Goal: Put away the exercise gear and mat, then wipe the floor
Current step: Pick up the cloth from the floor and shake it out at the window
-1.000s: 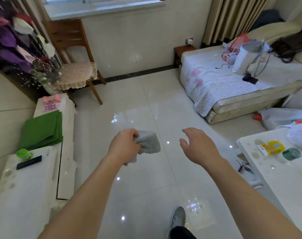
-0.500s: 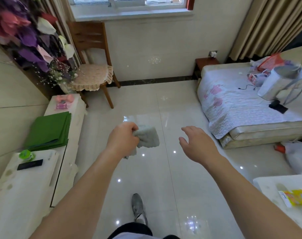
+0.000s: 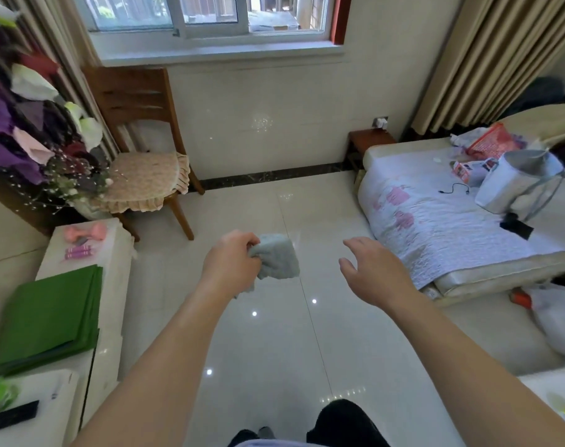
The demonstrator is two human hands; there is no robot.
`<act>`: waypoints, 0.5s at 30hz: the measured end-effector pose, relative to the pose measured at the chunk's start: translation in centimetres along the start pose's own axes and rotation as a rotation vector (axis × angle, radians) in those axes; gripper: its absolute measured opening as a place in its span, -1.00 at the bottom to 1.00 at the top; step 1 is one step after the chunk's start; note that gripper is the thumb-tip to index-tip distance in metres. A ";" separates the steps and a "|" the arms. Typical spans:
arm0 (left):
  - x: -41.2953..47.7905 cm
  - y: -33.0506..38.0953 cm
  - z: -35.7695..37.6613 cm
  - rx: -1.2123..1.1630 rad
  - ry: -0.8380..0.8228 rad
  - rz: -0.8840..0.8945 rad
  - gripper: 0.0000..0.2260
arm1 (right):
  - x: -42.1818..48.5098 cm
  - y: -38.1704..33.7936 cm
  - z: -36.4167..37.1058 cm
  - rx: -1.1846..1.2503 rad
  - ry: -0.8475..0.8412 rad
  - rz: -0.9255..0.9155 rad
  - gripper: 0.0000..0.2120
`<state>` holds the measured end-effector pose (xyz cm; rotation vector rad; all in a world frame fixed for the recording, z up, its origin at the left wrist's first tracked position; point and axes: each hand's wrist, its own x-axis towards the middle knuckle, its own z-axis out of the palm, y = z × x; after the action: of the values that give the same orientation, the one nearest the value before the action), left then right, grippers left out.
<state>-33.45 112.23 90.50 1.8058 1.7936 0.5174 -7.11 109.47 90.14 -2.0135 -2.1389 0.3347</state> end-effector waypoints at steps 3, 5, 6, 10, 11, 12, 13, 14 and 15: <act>4.8 -0.6 0.2 0.069 -0.014 0.044 -0.78 | 3.8 0.6 0.2 0.017 -0.013 0.033 -0.55; 8.0 -0.3 0.4 0.074 0.014 0.050 -0.79 | 6.8 1.4 0.5 0.016 -0.026 0.033 -0.56; 9.6 -0.1 0.5 0.084 0.044 0.058 -0.79 | 8.5 1.8 0.5 0.011 -0.030 0.025 -0.57; 16.3 0.6 0.8 0.106 -0.002 0.097 -0.79 | 16.0 3.8 0.1 0.013 -0.020 0.000 -0.63; 17.9 0.9 0.8 0.106 -0.024 0.097 -0.76 | 18.0 4.3 -0.1 0.018 -0.015 -0.013 -0.64; 19.5 1.3 0.8 0.125 -0.021 0.094 -0.75 | 19.9 4.8 -0.3 0.026 -0.011 -0.026 -0.64; 21.1 1.9 0.8 0.153 0.011 0.082 -0.77 | 21.8 5.3 -0.6 0.035 -0.011 -0.035 -0.63; 22.5 2.5 0.7 0.172 0.056 0.055 -0.81 | 23.5 5.8 -0.9 0.047 -0.018 -0.042 -0.62; 23.7 3.4 0.6 0.157 0.115 0.024 -0.84 | 25.2 6.2 -1.2 0.059 -0.026 -0.050 -0.61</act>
<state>-29.46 135.88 89.76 1.9403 1.9391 0.5113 -2.43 135.00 88.99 -1.9303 -2.1648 0.4139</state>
